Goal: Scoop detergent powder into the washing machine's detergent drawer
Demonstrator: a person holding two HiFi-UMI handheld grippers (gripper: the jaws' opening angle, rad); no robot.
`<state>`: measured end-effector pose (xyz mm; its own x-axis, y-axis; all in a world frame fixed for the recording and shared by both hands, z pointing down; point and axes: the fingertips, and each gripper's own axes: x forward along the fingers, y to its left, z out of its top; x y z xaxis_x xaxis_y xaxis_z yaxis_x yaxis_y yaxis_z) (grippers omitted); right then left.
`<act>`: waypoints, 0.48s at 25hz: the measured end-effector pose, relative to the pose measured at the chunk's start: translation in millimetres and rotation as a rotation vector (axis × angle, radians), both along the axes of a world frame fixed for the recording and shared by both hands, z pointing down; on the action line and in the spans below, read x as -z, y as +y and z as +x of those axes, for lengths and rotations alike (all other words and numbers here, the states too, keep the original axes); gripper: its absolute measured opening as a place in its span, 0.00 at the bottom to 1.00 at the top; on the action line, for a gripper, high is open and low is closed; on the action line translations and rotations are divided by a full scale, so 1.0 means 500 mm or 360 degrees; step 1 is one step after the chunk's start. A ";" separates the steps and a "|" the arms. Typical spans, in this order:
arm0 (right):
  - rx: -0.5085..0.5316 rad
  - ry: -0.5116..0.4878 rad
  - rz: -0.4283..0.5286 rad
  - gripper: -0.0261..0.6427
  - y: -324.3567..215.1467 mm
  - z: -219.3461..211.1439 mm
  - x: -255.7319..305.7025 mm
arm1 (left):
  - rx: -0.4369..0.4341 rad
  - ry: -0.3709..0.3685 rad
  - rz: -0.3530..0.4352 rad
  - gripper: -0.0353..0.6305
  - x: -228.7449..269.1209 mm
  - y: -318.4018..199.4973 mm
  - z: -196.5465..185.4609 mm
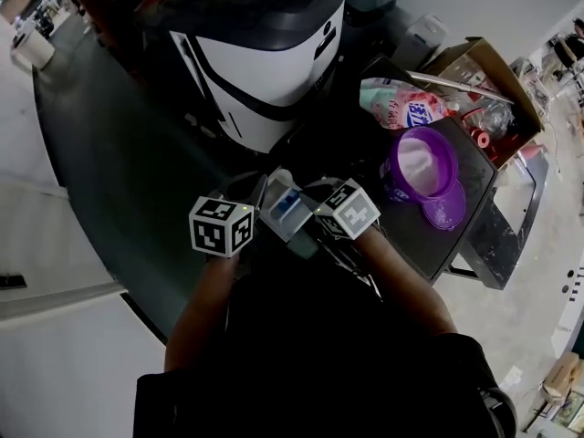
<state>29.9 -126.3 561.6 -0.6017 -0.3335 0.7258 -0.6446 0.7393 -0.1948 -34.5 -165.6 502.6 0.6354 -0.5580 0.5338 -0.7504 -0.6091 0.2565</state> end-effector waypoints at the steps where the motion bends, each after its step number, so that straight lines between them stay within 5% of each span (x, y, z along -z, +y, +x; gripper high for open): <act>1: -0.0030 -0.0055 -0.0003 0.07 -0.001 0.013 0.012 | -0.0003 -0.0006 0.0003 0.07 0.002 -0.001 0.012; 12: -0.0244 -0.0542 0.0082 0.07 -0.011 0.115 0.123 | 0.0029 -0.0023 0.0083 0.06 0.058 -0.002 0.109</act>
<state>87.6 -131.8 500.2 -0.7458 -0.4693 0.4728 -0.6534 0.6536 -0.3818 20.2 -166.7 473.7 0.6172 -0.5966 0.5129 -0.7649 -0.6076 0.2138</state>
